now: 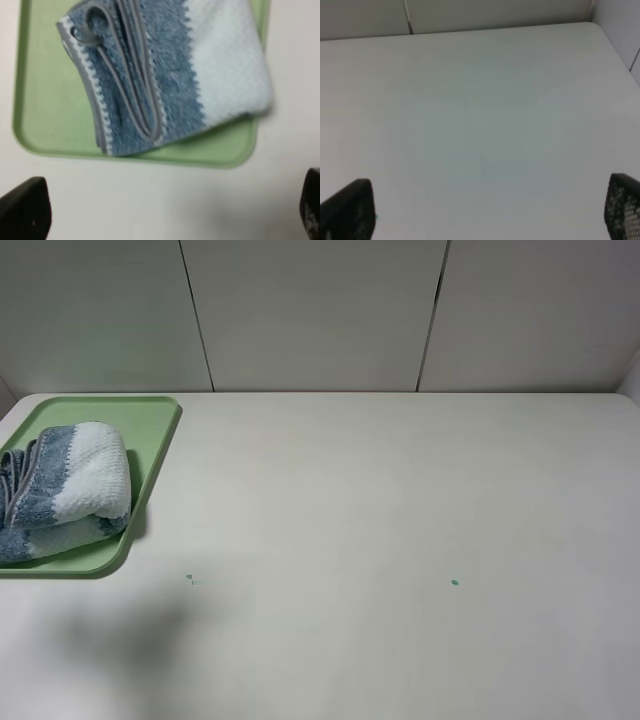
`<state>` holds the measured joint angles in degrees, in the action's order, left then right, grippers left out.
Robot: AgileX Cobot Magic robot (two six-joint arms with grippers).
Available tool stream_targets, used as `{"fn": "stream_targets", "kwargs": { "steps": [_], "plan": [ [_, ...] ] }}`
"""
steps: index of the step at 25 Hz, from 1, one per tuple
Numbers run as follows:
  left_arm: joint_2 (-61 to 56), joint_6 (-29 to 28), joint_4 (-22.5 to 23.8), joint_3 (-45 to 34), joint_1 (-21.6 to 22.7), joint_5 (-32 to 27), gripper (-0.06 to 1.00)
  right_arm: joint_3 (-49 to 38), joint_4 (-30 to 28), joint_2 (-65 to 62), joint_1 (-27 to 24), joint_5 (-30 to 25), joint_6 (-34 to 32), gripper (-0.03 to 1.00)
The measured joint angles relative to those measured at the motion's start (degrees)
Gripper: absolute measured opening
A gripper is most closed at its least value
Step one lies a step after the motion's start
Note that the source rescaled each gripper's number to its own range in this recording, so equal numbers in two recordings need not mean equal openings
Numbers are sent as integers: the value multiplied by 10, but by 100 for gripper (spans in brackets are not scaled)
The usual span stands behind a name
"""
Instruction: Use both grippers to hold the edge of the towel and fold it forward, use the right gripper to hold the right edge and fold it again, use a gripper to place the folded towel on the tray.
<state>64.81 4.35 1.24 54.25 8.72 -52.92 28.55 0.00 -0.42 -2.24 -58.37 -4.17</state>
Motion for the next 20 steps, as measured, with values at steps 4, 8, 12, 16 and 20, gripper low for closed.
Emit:
{"fn": "stream_targets", "kwargs": {
  "steps": [4, 8, 12, 16, 20],
  "plan": [
    [-55, 24, -16, 0, 0, -42, 100, 0, 0, 0, 0, 0, 0, 100],
    [-114, 34, -21, 0, 0, -73, 100, 0, 0, 0, 0, 0, 0, 100],
    [-174, 37, -32, 0, 0, -97, 100, 0, 0, 0, 0, 0, 0, 100],
    [-235, 44, -41, 0, 0, -124, 100, 0, 0, 0, 0, 0, 0, 100],
    [-293, 49, -43, 0, 0, -142, 100, 0, 0, 0, 0, 0, 0, 100]
  ]
}}
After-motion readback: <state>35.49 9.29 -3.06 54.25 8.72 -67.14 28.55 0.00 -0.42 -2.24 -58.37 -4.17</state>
